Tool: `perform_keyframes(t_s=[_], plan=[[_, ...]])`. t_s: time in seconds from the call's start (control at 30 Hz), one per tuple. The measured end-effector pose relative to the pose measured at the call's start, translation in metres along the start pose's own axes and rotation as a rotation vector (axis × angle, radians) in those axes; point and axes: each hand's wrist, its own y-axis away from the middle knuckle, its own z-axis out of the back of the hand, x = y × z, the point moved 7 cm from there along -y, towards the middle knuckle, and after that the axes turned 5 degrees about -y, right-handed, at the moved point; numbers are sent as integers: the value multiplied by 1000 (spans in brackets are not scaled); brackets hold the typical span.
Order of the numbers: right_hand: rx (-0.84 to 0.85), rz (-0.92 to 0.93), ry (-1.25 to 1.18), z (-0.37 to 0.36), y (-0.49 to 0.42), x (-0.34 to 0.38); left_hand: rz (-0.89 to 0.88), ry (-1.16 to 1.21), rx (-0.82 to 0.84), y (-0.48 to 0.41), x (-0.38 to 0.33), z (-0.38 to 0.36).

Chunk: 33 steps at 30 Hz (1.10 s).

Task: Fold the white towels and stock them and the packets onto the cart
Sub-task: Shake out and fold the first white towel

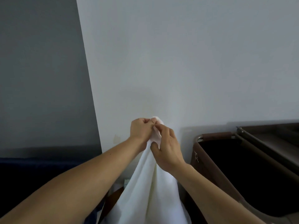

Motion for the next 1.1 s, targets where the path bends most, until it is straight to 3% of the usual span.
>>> perform_keyframes(t_s=[0.1,0.2,0.27,0.4,0.43,0.47,0.53,0.6,0.63,0.87,1.1], plan=[[-113,29,-103,6,0,4,-124,-10,-58,-17,-42,9],[-87,-60,-62,-1,4,-3,-209,130,-101,-38,-87,19],[57,-82,42,-18,9,-7,-243,173,-47,-49,-105,21],[558,-145,198,-45,22,-19,-290,32,74,-50,-103,21],[584,-136,167,-41,20,-22,-278,26,75,-51,-94,24],[517,-91,104,-31,15,-23,-252,38,67,-52,-84,27],[117,44,9,10,-2,-22,-181,96,37,-54,-69,36],[-236,125,85,51,-11,-32,-160,139,15,-54,-65,43],[-282,118,131,62,-16,-41,-169,152,11,-55,-67,45],[247,-283,51,43,-26,-121,-233,226,33,-61,-77,46],[479,-499,35,19,2,-161,-249,199,-39,-77,-67,69]])
